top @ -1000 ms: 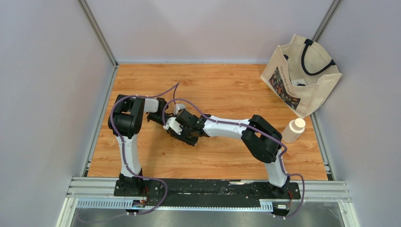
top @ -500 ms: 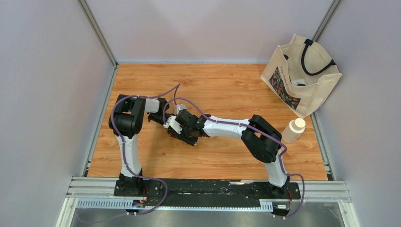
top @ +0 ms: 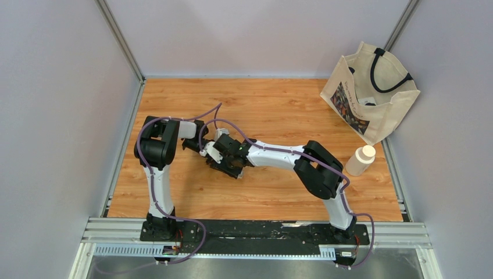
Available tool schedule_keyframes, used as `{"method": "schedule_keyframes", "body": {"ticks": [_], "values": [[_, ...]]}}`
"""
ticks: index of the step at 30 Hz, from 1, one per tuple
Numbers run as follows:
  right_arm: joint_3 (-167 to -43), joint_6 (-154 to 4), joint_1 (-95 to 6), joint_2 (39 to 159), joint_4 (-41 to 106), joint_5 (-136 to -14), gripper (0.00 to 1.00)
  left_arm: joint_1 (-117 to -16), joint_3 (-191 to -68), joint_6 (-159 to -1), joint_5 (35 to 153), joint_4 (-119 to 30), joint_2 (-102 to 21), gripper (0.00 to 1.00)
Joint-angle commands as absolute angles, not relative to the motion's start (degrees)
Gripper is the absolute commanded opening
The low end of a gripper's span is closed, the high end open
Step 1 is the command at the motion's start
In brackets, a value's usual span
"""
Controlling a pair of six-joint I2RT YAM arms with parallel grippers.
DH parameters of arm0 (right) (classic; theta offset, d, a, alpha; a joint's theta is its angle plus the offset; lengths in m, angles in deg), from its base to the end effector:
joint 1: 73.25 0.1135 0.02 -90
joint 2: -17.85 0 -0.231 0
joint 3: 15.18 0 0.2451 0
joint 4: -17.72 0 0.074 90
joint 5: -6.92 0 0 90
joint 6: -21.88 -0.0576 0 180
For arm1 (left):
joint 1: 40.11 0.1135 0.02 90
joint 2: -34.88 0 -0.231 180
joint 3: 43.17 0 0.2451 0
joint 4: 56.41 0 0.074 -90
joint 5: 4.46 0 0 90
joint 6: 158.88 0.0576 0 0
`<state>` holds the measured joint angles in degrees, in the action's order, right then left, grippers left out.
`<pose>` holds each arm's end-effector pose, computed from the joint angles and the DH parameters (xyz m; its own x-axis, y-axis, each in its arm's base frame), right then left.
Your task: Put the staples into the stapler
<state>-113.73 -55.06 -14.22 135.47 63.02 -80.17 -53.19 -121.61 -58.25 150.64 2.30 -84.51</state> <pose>0.2114 0.3579 0.1195 -0.2559 -0.8650 -0.4317 -0.9500 0.3076 -0.0532 0.2823 -0.1192 0.0573 -0.9535 0.3013 0.0000 0.1251 0.3958 -0.9098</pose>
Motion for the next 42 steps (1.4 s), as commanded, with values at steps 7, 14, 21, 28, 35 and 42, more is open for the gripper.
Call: {"method": "schedule_keyframes", "body": {"ticks": [7,14,21,28,35,42], "values": [[-120.59,-55.73,-13.39,136.15,55.97,-81.33,0.42,-55.75,-123.25,-57.11,152.51,4.17,-85.97,0.34],[-113.91,-51.78,-14.27,130.09,53.86,-81.07,0.68,-55.67,-123.52,-56.49,152.16,4.96,-86.32,0.28],[-106.01,-46.25,-15.5,122.54,54.74,-79.4,0.82,-55.67,-123.61,-56.23,151.98,5.31,-86.41,0.23],[-96.25,-42.37,-15.94,115.67,54.74,-77.81,0.81,-55.75,-124.05,-55.96,151.98,5.93,-86.85,0.18],[-94.13,-43.25,-15.94,118.21,52.28,-78.86,0.79,-55.67,-124.05,-55.61,152.25,6.28,-86.94,0.11],[-96.32,-44.21,-16.2,120.67,52.19,-80.1,0.75,-55.67,-124.31,-54.47,153.04,7.16,-87.11,0.09]]}}
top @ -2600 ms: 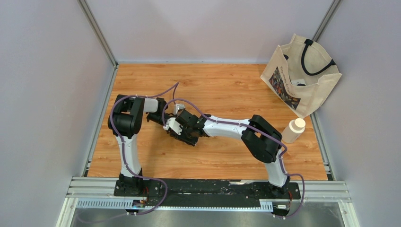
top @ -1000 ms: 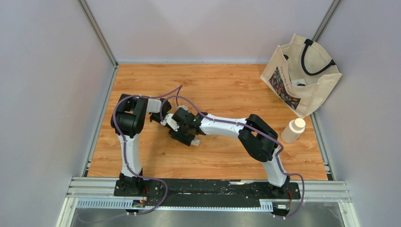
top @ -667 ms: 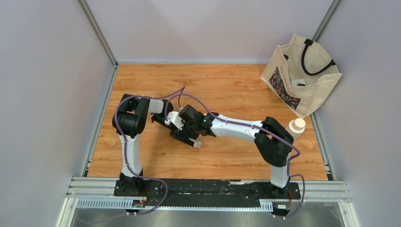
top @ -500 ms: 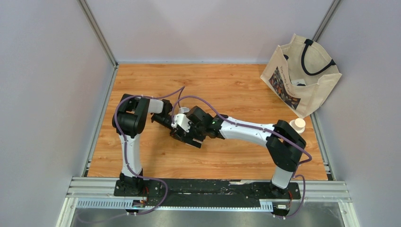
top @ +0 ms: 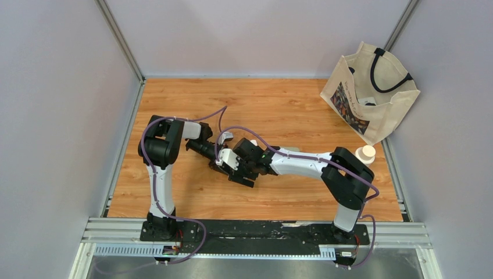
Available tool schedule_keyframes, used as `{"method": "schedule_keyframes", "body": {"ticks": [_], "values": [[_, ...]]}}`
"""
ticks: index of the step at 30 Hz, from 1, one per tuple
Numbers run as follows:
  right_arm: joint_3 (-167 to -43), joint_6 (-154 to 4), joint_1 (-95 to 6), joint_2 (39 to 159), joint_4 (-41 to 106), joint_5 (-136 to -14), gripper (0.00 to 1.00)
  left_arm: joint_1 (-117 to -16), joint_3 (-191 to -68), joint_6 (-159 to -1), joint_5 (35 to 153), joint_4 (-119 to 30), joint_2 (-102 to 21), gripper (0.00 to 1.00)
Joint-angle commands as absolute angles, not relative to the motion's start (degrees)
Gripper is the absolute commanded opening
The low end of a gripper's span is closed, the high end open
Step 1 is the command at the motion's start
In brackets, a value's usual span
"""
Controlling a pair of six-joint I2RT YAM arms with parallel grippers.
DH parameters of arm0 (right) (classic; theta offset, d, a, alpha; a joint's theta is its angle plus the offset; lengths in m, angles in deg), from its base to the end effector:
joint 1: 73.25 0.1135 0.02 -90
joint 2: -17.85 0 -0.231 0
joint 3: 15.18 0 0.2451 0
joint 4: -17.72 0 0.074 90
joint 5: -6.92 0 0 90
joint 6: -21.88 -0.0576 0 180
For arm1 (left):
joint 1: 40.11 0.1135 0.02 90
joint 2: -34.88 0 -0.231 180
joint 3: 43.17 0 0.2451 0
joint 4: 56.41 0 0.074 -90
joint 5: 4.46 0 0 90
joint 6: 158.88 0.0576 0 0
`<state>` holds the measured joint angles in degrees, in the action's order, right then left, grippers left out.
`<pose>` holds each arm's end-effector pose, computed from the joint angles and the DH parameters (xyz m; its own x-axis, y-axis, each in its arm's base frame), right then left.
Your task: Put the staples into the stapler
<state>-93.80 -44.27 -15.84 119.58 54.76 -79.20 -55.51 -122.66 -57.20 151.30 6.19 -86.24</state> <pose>0.1895 0.3036 0.1294 -0.0800 -0.8742 -0.4790 -0.9743 0.1701 -0.1476 0.2739 -0.1299 0.0538 -0.9368 0.3443 0.0618 0.0843 0.3938 -0.9153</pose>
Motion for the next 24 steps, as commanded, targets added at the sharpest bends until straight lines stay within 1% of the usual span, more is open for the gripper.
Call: {"method": "schedule_keyframes", "body": {"ticks": [1,4,11,19,24], "values": [[-96.59,-44.39,-16.29,120.94,52.36,-80.27,0.75,-55.58,-124.31,-54.29,153.13,7.33,-87.11,0.09],[-97.38,-44.83,-16.73,121.73,52.72,-80.27,0.73,-55.75,-124.49,-53.59,153.65,7.77,-87.2,0.09],[-99.49,-45.53,-18.14,123.49,54.82,-78.52,0.65,-55.58,-124.49,-53.24,153.74,8.12,-87.02,0.09],[-99.49,-43.95,-18.23,123.58,57.37,-75.79,0.62,-55.31,-124.49,-53.15,154.01,8.12,-87.11,0.08],[-100.1,-43.43,-18.14,124.28,58.34,-75.09,0.63,-55.23,-124.49,-52.98,154.09,8.13,-87.11,0.08]]}}
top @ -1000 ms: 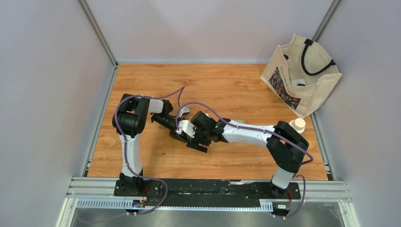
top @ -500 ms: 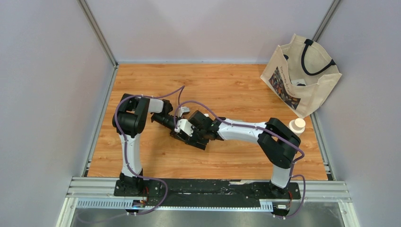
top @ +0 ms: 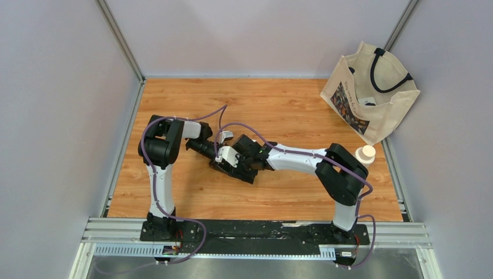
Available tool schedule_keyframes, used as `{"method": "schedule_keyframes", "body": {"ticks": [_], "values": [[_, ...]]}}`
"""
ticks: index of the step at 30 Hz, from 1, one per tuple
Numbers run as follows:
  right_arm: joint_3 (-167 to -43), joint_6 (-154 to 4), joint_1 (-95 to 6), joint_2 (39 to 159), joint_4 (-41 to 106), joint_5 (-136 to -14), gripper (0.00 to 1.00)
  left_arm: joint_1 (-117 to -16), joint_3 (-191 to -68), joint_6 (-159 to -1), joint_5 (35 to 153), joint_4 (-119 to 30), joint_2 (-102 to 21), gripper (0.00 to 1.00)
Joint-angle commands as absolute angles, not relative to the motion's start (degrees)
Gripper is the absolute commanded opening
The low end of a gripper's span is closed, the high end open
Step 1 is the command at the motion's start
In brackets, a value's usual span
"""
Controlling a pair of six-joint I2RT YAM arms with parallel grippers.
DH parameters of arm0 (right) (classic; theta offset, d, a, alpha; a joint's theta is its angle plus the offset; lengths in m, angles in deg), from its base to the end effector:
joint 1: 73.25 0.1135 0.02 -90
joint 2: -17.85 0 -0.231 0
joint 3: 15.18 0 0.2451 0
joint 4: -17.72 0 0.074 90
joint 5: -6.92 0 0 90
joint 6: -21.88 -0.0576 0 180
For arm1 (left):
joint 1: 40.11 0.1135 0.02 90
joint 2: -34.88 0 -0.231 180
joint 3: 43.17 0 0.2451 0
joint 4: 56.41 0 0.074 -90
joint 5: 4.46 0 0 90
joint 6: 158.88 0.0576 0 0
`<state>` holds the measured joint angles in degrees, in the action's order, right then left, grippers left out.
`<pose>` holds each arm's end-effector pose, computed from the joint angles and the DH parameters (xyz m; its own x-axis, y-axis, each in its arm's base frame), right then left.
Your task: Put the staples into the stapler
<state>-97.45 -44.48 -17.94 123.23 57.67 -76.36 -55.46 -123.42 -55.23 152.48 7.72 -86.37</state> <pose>0.2028 0.3049 0.1231 -0.1253 -0.8807 -0.4569 -0.9792 0.1839 -0.0861 0.2749 -0.1304 0.0570 -0.9348 0.3525 0.0440 0.0954 0.3685 -0.9247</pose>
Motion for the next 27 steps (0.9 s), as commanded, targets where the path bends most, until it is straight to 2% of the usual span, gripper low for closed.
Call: {"method": "schedule_keyframes", "body": {"ticks": [1,9,15,27], "values": [[-100.28,-43.42,-18.14,124.46,58.43,-75.09,0.63,-55.14,-124.49,-52.97,154.09,8.12,-87.11,0.08],[-101.86,-44.22,-17.96,126.21,59.04,-76.67,0.63,-55.05,-124.4,-52.89,154.36,8.3,-87.11,0.08],[-102.04,-43.95,-17.96,126.39,59.31,-76.58,0.52,-54.96,-124.49,-52.71,154.44,8.48,-87.2,0.07],[-100.55,-42.72,-18.05,125.34,59.31,-75.79,0.43,-53.82,-124.75,-51.66,154.53,9.53,-87.29,0.07]]}}
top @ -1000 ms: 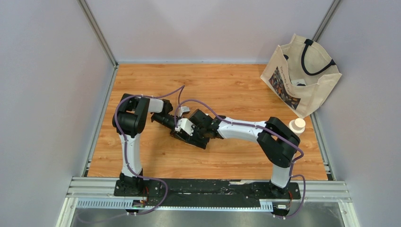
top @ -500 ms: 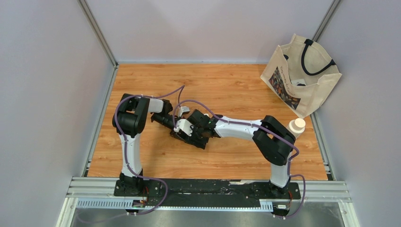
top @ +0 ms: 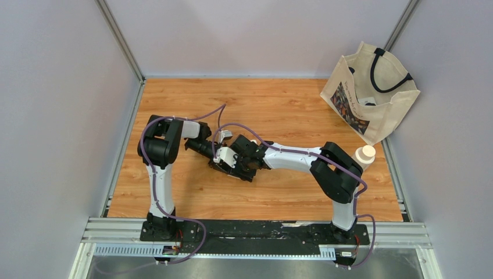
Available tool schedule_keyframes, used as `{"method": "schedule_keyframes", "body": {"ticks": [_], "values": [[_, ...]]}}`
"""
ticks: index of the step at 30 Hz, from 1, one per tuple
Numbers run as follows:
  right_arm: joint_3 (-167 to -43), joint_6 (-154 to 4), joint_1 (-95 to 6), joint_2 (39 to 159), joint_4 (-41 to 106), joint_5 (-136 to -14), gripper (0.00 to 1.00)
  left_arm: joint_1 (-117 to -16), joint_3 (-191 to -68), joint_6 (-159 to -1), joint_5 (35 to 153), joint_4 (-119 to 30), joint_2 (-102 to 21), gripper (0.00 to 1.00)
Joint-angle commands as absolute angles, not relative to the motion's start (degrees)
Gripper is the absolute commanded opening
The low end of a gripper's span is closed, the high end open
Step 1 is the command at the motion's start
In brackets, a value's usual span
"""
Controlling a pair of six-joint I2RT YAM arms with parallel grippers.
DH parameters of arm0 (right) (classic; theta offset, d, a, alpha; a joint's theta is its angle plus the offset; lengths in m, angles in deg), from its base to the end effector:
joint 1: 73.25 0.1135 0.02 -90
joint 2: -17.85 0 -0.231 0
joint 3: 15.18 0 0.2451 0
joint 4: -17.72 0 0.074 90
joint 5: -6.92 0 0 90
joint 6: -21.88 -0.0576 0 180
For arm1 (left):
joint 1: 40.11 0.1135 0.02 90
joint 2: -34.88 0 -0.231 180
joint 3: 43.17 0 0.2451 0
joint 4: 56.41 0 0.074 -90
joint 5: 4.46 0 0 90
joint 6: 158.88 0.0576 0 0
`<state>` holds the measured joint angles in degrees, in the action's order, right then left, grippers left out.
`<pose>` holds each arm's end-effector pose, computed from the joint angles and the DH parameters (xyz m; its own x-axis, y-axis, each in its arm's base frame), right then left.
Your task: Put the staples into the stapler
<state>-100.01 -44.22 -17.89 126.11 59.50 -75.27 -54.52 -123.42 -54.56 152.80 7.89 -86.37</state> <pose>0.2051 0.3107 0.1164 -0.1284 -0.8920 -0.4333 -0.9839 0.1694 -0.0571 0.2768 -0.1260 0.0573 -0.9397 0.3402 0.0356 0.0959 0.3621 -0.9272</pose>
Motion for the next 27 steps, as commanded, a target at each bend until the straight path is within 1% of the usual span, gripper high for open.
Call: {"method": "schedule_keyframes", "body": {"ticks": [1,5,8,16,24,26,27], "values": [[-100.54,-42.72,-18.05,125.34,59.31,-75.96,0.42,-53.73,-124.92,-51.48,154.62,9.88,-87.38,0.07],[-100.28,-42.81,-18.05,125.16,58.96,-76.67,0.42,-53.56,-125.71,-49.9,154.8,11.9,-87.2,0.07],[-100.02,-42.9,-18.14,124.99,58.87,-77.02,0.4,-53.38,-126.33,-48.49,154.8,13.83,-86.94,0.06],[-99.14,-43.25,-18.67,123.93,58.17,-77.63,0.41,-53.03,-126.77,-47.27,153.83,15.5,-85.97,0.06],[-98.61,-43.43,-19.46,123.58,57.55,-77.46,0.34,-52.5,-127.03,-46.3,153.39,16.56,-85.88,0.06],[-98.52,-43.42,-19.54,123.32,57.64,-77.29,0.35,-52.41,-127.03,-46.12,153.39,16.65,-85.97,0.06],[-98.35,-43.25,-19.55,123.05,57.55,-77.02,0.41,-52.5,-127.03,-46.12,153.3,16.65,-86.06,0.06]]}}
